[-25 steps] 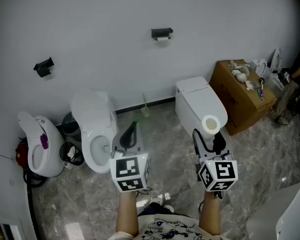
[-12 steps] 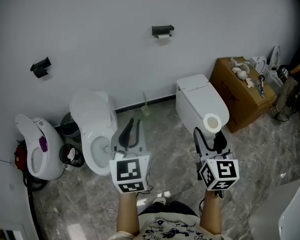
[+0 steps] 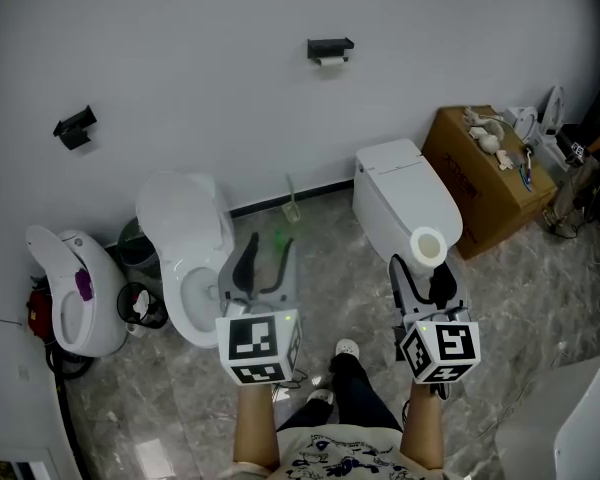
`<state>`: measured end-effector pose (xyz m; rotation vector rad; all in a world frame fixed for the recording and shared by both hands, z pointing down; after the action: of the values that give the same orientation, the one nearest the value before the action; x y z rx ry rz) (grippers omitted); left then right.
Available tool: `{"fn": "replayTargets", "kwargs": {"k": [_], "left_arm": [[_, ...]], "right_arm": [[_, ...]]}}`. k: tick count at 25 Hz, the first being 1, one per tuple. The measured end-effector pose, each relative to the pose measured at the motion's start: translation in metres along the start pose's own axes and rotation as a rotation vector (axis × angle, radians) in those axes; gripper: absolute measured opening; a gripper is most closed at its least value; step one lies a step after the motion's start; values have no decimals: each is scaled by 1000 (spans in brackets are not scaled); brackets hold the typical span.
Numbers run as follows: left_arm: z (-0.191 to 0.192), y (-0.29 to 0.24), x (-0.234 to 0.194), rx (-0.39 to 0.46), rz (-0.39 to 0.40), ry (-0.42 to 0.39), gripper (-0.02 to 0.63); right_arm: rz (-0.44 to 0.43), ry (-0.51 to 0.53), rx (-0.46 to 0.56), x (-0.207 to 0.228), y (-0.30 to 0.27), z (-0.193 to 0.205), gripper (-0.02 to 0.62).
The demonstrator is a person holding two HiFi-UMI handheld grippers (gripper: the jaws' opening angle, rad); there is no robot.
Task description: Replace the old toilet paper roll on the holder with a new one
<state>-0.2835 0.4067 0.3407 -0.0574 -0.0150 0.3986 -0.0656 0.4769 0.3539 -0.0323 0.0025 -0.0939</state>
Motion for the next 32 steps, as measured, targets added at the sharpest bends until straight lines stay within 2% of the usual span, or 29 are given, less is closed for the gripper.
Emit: {"fn": "replayTargets", "kwargs": {"k": [4, 9, 25, 32], "left_arm": [[0, -19, 0, -1, 6, 21, 192], [-1, -58, 3, -6, -22, -6, 192], [-36, -245, 24, 35, -126, -35, 192], [-43, -304, 32, 36, -158, -45, 192]], "right_arm": [[1, -8, 1, 13, -20, 1, 296], [-17, -14, 5, 37, -58, 2, 296], [-86, 21, 51, 157, -228, -35, 296], [-109, 15, 56, 199, -283, -38, 296]]}}
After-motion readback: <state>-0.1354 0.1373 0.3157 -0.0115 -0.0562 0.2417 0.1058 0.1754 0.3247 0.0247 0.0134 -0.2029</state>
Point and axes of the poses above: the fingertips, and each gripper's own axes: y backward along the fingers, x to its right, z out of its underside, the point moved 2 cm from there along y, backward along the fingers, and after that the axes turned 5 degrees about -z, right-handed, at the moved point
